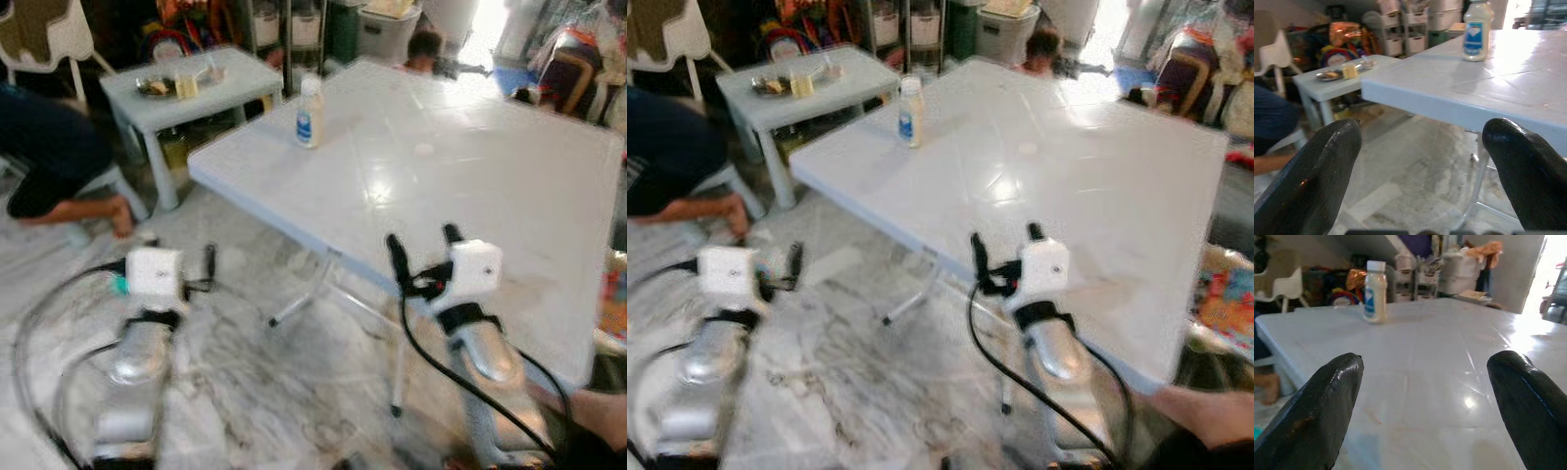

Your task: Restocking fridge

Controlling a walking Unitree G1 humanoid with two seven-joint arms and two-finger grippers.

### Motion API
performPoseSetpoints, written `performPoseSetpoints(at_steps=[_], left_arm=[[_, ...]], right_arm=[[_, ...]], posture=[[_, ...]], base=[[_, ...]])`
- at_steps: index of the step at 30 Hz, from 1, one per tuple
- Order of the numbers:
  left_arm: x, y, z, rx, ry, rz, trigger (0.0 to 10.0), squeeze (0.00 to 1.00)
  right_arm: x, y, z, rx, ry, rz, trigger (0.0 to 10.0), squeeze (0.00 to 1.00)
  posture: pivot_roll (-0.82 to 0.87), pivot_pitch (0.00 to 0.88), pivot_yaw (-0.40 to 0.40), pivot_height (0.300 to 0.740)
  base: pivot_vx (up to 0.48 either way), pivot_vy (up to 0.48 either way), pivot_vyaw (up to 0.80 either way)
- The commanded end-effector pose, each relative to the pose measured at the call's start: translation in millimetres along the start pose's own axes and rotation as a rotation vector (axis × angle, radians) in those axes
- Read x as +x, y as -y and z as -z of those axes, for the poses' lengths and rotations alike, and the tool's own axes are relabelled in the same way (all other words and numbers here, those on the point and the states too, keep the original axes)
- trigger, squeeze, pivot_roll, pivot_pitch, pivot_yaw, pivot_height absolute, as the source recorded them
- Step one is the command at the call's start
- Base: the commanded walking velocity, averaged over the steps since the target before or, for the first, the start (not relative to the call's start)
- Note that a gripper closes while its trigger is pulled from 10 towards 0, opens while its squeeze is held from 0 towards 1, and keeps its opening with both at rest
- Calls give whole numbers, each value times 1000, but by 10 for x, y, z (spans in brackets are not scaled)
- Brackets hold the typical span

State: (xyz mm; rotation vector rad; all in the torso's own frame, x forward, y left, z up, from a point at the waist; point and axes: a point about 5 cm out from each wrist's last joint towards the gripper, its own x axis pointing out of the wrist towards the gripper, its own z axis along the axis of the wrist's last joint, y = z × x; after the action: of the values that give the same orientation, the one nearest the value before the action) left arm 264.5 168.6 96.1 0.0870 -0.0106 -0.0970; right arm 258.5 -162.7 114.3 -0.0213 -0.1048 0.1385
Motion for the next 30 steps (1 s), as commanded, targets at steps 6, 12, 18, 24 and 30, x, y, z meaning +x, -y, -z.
performPoseSetpoints(at_steps=[6,12,18,24,30], left_arm=[[-7,-81,-28,22,11,-9,10000,0],[-1,-58,-32,24,17,0,10000,0],[-2,-49,-31,16,18,6,10000,0],[-3,-39,-26,9,16,7,10000,0],[3,-14,-34,14,24,21,10000,0]], right_arm=[[53,-64,-50,5,20,-21,10000,0],[52,-62,-49,7,20,-24,10000,0],[53,-65,-50,6,20,-25,10000,0],[52,-61,-50,4,18,-24,10000,0],[60,-70,-52,4,20,-27,10000,0]], posture=[[16,23,-28,740],[15,23,-29,740],[14,25,-31,740],[12,24,-30,740],[12,21,-29,740]], base=[[329,350,-140],[337,342,-542],[345,333,-81],[346,333,0],[384,246,0]])
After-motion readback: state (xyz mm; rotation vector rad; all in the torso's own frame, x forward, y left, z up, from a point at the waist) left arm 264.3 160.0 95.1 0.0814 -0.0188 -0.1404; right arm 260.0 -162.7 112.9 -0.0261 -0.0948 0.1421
